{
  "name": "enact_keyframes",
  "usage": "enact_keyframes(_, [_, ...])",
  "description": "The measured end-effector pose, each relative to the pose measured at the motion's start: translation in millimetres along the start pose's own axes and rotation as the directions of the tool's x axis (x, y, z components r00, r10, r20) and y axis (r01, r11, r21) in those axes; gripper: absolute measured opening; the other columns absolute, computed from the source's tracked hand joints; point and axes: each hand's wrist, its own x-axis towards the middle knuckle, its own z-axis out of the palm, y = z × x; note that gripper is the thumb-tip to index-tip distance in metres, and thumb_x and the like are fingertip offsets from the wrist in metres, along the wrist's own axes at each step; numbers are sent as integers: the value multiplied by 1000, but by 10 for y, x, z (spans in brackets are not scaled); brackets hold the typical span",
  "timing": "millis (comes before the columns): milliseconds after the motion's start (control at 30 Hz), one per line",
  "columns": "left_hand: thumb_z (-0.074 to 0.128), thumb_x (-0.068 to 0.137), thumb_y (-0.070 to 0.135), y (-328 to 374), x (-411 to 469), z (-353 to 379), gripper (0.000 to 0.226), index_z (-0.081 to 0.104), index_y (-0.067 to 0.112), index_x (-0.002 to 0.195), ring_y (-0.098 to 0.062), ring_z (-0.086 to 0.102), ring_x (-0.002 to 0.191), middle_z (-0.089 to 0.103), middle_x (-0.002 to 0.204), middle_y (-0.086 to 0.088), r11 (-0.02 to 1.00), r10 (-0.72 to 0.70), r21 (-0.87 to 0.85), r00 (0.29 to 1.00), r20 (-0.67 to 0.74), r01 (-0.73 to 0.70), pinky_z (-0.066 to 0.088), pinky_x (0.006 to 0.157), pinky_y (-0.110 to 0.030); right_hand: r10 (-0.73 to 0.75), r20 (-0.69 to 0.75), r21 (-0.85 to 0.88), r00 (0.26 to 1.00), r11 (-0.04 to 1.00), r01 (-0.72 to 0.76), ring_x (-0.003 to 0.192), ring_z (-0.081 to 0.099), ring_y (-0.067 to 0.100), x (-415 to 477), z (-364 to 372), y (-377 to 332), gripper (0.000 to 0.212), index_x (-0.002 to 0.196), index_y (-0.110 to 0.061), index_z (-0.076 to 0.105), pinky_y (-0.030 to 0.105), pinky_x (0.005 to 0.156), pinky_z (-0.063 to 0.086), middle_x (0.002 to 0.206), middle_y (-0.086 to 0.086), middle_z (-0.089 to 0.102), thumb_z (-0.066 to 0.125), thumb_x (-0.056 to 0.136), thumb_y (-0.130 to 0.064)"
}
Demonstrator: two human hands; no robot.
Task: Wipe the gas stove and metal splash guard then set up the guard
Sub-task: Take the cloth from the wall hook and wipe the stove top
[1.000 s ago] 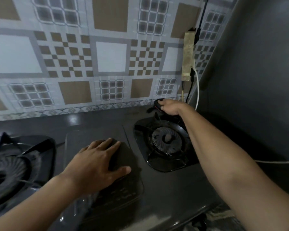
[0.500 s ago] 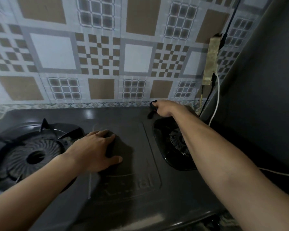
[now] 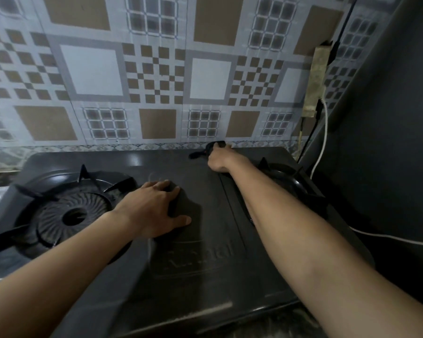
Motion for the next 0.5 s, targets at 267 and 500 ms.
enact_keyframes(267, [43,90,68,-22,-55,-29,82,28,19,155,-28,27,147,25,162,-4,998,57,-41,998,-22,-57,26,117,-38,-70,-112,23,991,997,73,141,33,43,-550,328,-294,70,158,-12,13,48,109,39,163,21,7,48,97,-6])
enact_keyframes(500, [43,98,52,-295,-460,-48,67,32,14,153,-30,35,143,34,158,-9,991,114,-52,982,-151,-123,32,114,-40,-72,-124,2,990,997,73,113,58,35,-1250,374,-237,47,141,-9,47,45,95,52,137,17,52,48,94,-2])
